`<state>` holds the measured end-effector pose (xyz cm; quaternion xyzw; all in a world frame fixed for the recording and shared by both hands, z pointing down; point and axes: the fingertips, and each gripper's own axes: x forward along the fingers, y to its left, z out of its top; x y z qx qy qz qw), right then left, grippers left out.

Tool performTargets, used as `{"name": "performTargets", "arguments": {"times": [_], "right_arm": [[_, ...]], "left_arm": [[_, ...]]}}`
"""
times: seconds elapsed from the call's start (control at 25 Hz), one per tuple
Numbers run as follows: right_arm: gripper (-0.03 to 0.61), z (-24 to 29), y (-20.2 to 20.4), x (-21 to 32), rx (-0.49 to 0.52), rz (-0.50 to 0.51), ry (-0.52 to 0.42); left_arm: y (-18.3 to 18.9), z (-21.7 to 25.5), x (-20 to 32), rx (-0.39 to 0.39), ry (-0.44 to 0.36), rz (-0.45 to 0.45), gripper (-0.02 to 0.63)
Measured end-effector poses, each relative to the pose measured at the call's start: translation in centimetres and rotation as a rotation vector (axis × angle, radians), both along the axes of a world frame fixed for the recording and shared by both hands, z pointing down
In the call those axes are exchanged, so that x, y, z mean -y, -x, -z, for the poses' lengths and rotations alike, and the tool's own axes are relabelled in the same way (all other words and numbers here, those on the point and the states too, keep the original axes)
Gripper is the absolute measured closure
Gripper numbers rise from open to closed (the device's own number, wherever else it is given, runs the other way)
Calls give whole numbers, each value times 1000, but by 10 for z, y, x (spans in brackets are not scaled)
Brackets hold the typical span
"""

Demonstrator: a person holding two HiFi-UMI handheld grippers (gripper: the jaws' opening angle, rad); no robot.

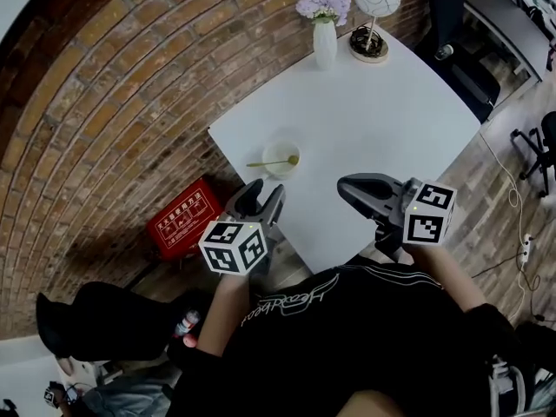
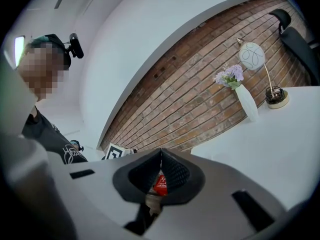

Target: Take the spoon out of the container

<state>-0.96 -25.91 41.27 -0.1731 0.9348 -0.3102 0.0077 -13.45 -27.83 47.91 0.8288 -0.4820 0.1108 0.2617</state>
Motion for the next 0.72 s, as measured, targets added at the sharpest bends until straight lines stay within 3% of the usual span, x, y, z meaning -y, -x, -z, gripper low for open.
{"name": "performTargets", "arguments": {"times": [0.44, 0.72], "right_arm": [[581, -20, 1, 32, -33, 27, 50], [581, -32, 2, 45, -44, 29, 73]], "left_arm": [[50, -59, 44, -20, 111, 222, 431], [60, -76, 66, -61, 129, 280, 471]]}}
